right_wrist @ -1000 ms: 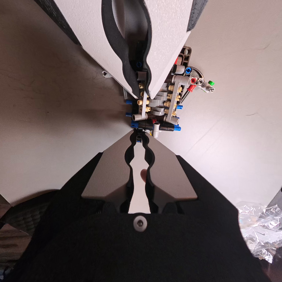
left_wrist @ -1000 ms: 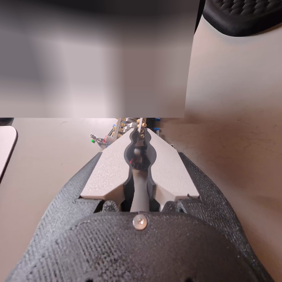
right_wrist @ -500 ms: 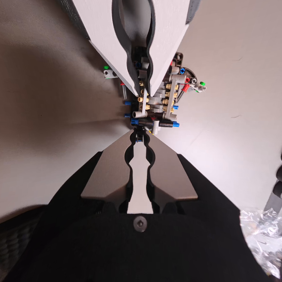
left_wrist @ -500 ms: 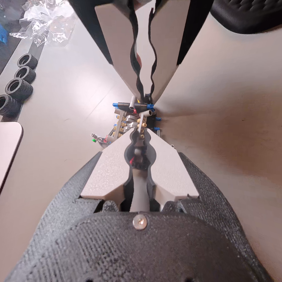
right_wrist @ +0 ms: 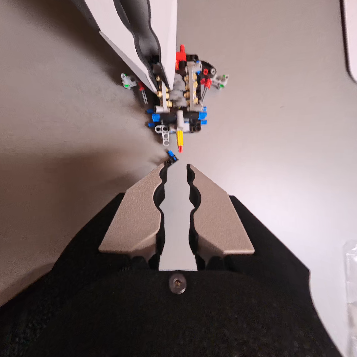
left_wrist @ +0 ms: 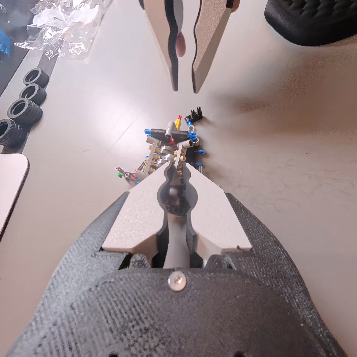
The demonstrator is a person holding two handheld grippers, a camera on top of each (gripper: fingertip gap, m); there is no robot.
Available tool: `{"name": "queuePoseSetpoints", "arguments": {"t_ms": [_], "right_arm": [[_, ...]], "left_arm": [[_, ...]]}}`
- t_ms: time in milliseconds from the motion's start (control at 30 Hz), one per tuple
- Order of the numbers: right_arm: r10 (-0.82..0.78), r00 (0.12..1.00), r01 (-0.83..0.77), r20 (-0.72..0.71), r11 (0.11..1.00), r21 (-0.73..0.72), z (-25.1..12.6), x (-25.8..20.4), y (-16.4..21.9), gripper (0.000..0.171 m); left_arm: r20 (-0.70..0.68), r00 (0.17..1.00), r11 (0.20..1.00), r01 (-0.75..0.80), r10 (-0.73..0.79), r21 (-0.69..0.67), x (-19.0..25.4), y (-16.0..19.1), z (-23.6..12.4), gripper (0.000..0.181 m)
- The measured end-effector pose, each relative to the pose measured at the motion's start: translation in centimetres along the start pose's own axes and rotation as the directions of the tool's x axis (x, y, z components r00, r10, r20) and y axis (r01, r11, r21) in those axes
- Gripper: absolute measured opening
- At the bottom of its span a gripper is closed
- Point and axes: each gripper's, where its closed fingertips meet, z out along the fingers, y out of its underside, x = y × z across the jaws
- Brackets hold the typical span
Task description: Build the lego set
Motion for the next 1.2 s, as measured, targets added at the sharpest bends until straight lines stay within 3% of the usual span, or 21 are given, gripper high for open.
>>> {"name": "queuePoseSetpoints", "arguments": {"t_ms": [100,200,267,400,467,633,867,933,1033,1200], "right_arm": [[0.092,0.995,-0.094,0.043,0.995,0.041,0.9,-1.3,1.6,0.026],[0.133,0.991,-0.130,-0.031,0.988,0.089,2.6,-1.3,1.5,0.031],[0.149,0.985,-0.141,-0.084,0.985,0.102,3.2,-0.9,1.7,0.006],[0.021,0.999,-0.026,0.035,0.990,0.140,1.4,-4.5,1.1,0.005],[-0.068,0.997,0.064,0.029,0.992,0.110,-0.1,-5.8,0.6,0.005],[-0.272,0.961,0.266,0.052,0.958,0.106,-2.7,-9.0,-2.4,0.005],[-0.242,0.967,0.210,0.074,0.931,0.299,-4.4,-9.8,-5.0,0.005],[-0.172,0.983,0.128,0.061,0.887,0.444,-5.3,-9.2,-6.2,0.004],[-0.039,0.994,-0.043,0.099,0.708,0.705,-8.2,-8.4,-8.0,0.015],[0.049,0.988,-0.149,0.145,0.512,0.846,-9.8,-8.3,-8.7,0.015]], "left_arm": [[0.014,1.000,1.000,-0.012,0.012,0.001,-0.1,-0.1,0.0,0.008],[0.010,1.000,1.000,0.008,-0.008,0.012,-0.1,-0.2,0.1,0.010],[0.003,0.999,0.999,0.035,-0.035,0.039,0.0,-0.6,-0.2,0.020],[-0.033,0.996,0.984,0.086,-0.082,0.153,1.0,-3.1,-2.0,0.025],[-0.127,0.988,0.971,0.116,-0.091,0.207,3.2,-5.1,-2.4,0.023],[-0.291,0.954,0.972,0.131,-0.071,0.194,7.9,-7.2,-1.2,0.020],[-0.310,0.950,0.957,0.127,-0.042,0.262,8.8,-8.0,-2.1,0.007],[-0.316,0.946,0.922,0.180,-0.068,0.342,8.1,-8.7,-3.0,0.007],[-0.437,0.893,0.779,0.351,-0.110,0.520,7.3,-11.1,-5.7,0.007],[-0.444,0.893,0.678,0.368,-0.069,0.636,7.2,-12.7,-7.3,0.007]]}}
